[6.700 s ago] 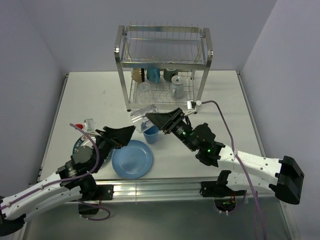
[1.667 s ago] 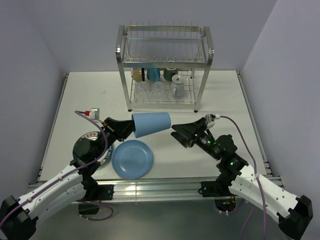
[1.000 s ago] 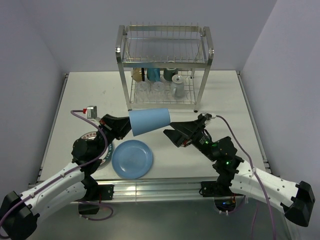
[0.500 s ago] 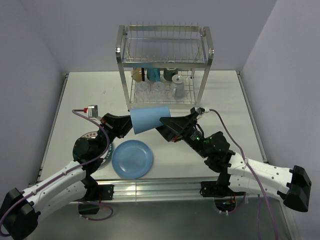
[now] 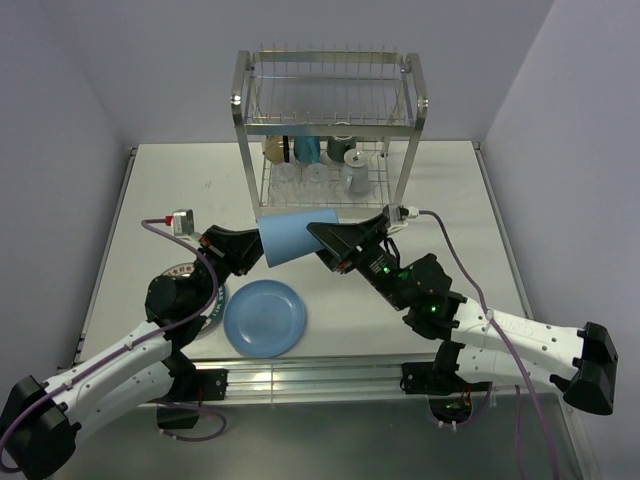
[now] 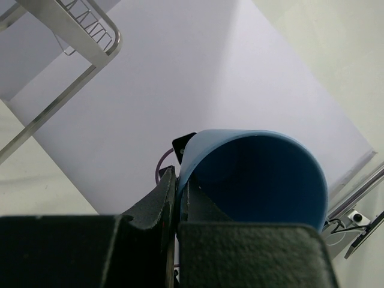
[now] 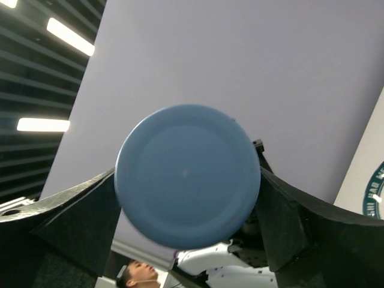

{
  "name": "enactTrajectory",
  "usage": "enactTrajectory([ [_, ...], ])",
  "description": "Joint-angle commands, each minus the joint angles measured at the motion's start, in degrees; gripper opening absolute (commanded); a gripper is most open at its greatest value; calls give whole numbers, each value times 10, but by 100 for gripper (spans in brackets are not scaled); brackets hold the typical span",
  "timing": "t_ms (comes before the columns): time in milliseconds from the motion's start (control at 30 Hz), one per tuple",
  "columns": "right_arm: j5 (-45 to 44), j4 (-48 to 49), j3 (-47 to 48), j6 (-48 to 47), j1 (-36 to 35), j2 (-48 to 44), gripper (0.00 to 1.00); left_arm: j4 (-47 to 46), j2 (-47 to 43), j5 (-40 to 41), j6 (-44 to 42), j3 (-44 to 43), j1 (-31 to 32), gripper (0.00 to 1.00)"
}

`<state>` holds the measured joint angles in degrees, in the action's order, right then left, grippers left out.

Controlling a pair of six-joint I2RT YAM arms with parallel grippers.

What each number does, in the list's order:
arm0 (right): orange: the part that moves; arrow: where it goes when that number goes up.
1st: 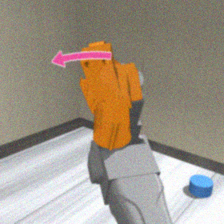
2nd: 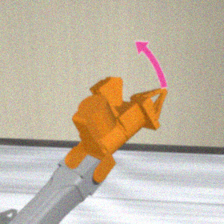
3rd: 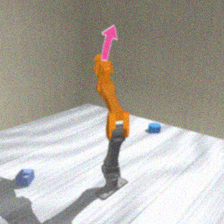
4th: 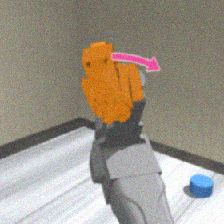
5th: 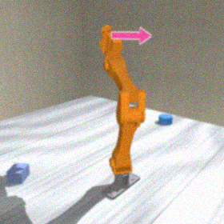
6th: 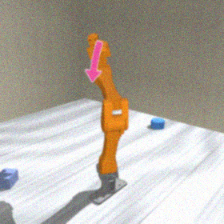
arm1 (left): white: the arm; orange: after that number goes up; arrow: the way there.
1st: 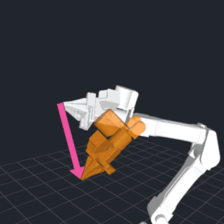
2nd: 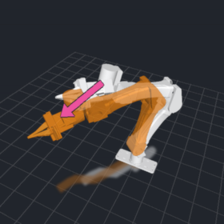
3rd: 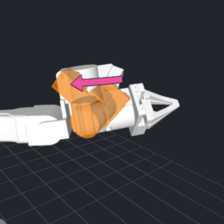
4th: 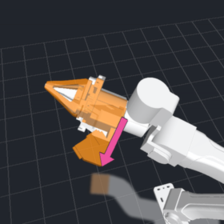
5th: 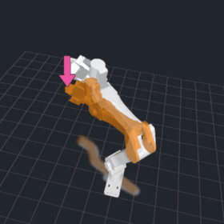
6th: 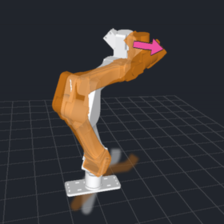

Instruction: Load the mixed dishes into the dish rack

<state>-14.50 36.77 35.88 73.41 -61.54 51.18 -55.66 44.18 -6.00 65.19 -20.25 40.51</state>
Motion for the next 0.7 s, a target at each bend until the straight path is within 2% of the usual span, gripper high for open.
enactTrajectory([
  [0, -39, 9, 52, -34, -4, 15, 89, -23, 3, -14, -14, 3, 4, 0],
  [33, -40, 4, 58, -41, -4, 19, 80, -25, 4, -17, -13, 4, 3, 0],
  [100, -47, -12, 77, -65, -9, 25, 71, -28, 6, -21, -14, 6, 4, 0],
  [167, -50, -39, 90, -80, -9, 30, 48, -14, 1, -26, -15, 5, 4, 0],
  [200, -50, -48, 105, -98, -9, 32, 35, 1, -1, -27, -16, -3, 3, 0],
  [233, -49, -55, 112, -110, -9, 33, 4, 24, -3, -27, -23, -10, 3, 3],
  [267, -53, -84, 134, -120, -10, 34, 0, 82, -15, -16, -25, -17, 4, 35],
  [300, -55, -100, 146, -144, -9, 37, 0, 112, -22, -5, -29, -32, 4, 55],
  [367, -70, -148, 174, -179, -9, 37, 0, 188, -55, 47, -35, -46, 3, 90],
  [400, -73, -168, 216, -223, -8, 41, 0, 275, -69, 61, -42, -63, 3, 99],
  [467, -103, -237, 293, -308, -9, 48, 0, 375, -114, 157, -50, -84, 3, 99],
  [500, -111, -254, 317, -337, -6, 59, 0, 422, -125, 189, -54, -108, 4, 99],
  [533, -122, -268, 341, -366, -4, 64, 0, 514, -135, 215, -52, -122, 4, 99],
  [567, -134, -286, 383, -398, -4, 70, 0, 550, -145, 242, -53, -134, 3, 99],
  [600, -160, -293, 404, -461, -3, 87, 0, 590, -146, 285, -58, -162, 3, 99],
  [633, -176, -302, 424, -492, 1, 96, 0, 653, -135, 303, -60, -177, 4, 99],
  [667, -190, -305, 462, -525, 5, 106, 0, 675, -124, 313, -72, -191, 3, 99],
])
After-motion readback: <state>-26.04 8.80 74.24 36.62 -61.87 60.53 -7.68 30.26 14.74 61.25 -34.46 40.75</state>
